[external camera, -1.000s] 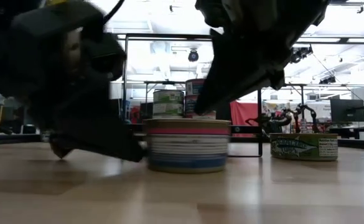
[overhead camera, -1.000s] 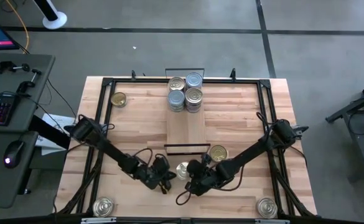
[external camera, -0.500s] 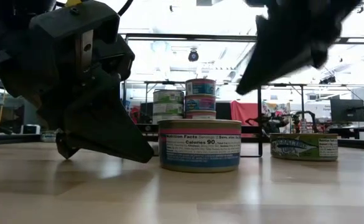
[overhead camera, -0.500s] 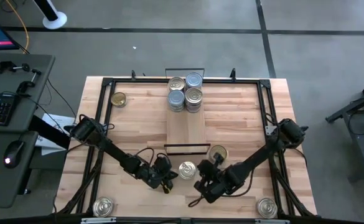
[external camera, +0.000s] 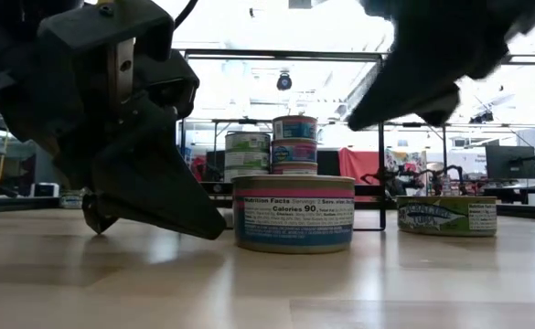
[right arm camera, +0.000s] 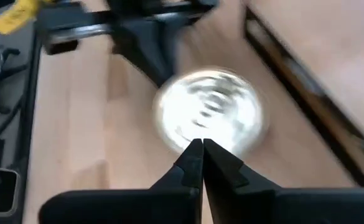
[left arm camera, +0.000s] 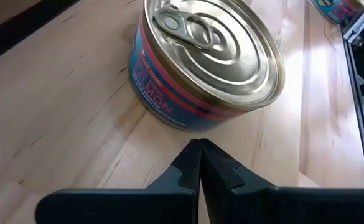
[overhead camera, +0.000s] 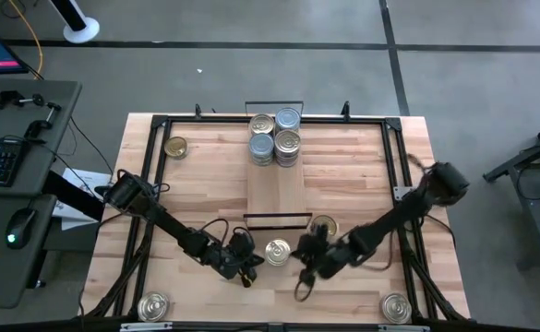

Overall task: Stack canned seafood by type on shelf
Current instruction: Stack the pink and blue tuna can on top of the pink and blue tuna can on the shelf

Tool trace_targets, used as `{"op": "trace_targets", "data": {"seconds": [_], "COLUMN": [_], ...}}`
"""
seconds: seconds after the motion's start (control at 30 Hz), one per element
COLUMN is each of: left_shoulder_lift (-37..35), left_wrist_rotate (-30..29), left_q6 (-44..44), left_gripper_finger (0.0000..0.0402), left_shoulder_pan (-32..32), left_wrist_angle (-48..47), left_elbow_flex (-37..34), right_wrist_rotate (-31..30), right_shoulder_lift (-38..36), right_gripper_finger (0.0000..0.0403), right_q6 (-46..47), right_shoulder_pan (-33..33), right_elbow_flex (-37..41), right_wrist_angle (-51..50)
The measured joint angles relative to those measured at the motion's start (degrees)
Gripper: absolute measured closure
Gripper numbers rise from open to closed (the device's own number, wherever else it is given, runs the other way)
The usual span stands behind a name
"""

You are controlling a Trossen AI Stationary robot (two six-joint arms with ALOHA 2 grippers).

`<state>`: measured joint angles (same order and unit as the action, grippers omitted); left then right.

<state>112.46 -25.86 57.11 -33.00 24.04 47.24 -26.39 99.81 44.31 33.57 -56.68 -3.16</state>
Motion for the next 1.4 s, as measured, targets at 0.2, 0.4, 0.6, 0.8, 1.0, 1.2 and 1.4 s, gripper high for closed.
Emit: {"op": "trace_targets", "data": {"seconds": [0.2,0.4,0.6,0.8,1.0,1.2,1.4], "left_shoulder_lift": [0.00,0.02,0.20,0.17,0.17,0.13,0.09], "left_wrist_rotate": [0.26,-0.11,-1.45,-1.71,-1.77,-1.95,-3.01], "left_q6": [0.52,-0.47,-1.25,-3.09,-3.18,-3.20,-3.22], "left_gripper_finger": [0.0401,0.0401,0.0401,0.0401,0.0402,0.0401,0.0401], "left_shoulder_pan": [-0.08,0.35,1.39,1.58,1.47,1.49,1.62], "left_wrist_angle": [0.34,0.84,3.15,3.22,2.99,2.97,2.97], "left_elbow_flex": [0.00,-0.04,-0.13,-0.11,-0.11,-0.09,-0.04], "right_wrist_rotate": [0.88,8.18,8.04,9.66,5.04,3.11,-1.09], "right_shoulder_lift": [-12.33,-12.08,-6.49,1.30,3.19,3.19,4.14], "right_gripper_finger": [0.0403,0.0403,0.0403,0.0403,0.0403,0.0403,0.0403], "right_q6": [-1.88,-15.78,-25.57,-26.28,-23.54,-22.49,-20.68], "right_shoulder_pan": [-1.81,-2.34,-4.42,-5.47,-5.45,-4.84,-3.52], "right_elbow_flex": [22.23,28.32,24.03,21.62,21.44,21.44,21.46], "right_wrist_angle": [34.90,40.62,42.43,45.35,45.01,44.51,43.22]}}
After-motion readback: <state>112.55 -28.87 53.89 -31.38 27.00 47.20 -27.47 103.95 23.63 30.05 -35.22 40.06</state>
